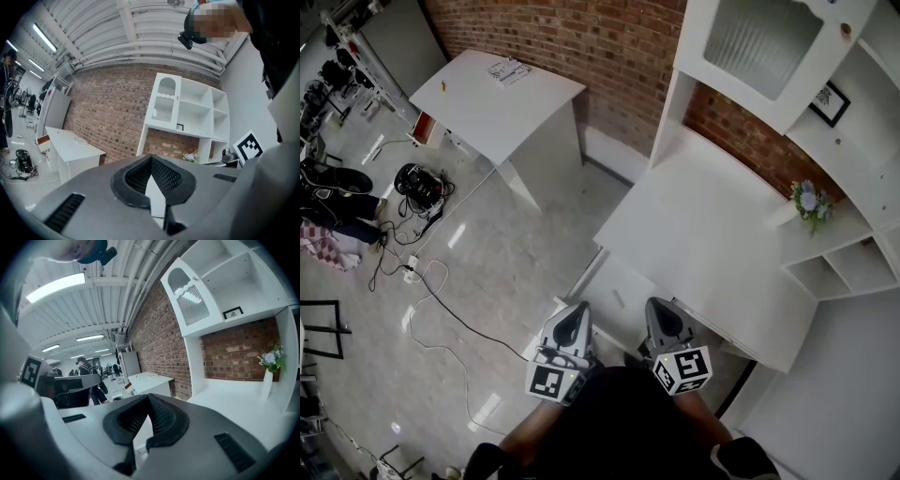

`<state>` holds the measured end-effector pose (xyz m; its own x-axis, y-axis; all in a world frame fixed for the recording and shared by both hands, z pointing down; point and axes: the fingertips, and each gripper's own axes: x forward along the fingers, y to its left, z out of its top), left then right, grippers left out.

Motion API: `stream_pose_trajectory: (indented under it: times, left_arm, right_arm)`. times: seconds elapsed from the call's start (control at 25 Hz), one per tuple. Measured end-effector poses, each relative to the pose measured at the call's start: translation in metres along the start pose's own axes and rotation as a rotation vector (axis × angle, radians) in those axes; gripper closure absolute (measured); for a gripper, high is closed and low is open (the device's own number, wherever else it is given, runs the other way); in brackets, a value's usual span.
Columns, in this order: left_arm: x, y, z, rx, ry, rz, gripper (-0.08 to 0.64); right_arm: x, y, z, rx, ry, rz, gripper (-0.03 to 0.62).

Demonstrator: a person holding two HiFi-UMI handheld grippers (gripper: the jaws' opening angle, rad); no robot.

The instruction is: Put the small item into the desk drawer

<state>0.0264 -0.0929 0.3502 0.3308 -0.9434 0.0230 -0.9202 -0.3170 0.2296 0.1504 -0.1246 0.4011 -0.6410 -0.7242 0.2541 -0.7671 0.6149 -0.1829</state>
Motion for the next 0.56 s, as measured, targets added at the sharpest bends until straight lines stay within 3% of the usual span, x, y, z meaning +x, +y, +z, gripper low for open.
stream_pose_trajectory:
  times: [0.56]
  left_arm:
    - [-0.0003,0.0031,0.0005,0.006,-0.016,-0.012,0.535]
  right_arm:
    - [0.0036,0.0047,0.0023,-0.002,-0.001,0.008,0.578]
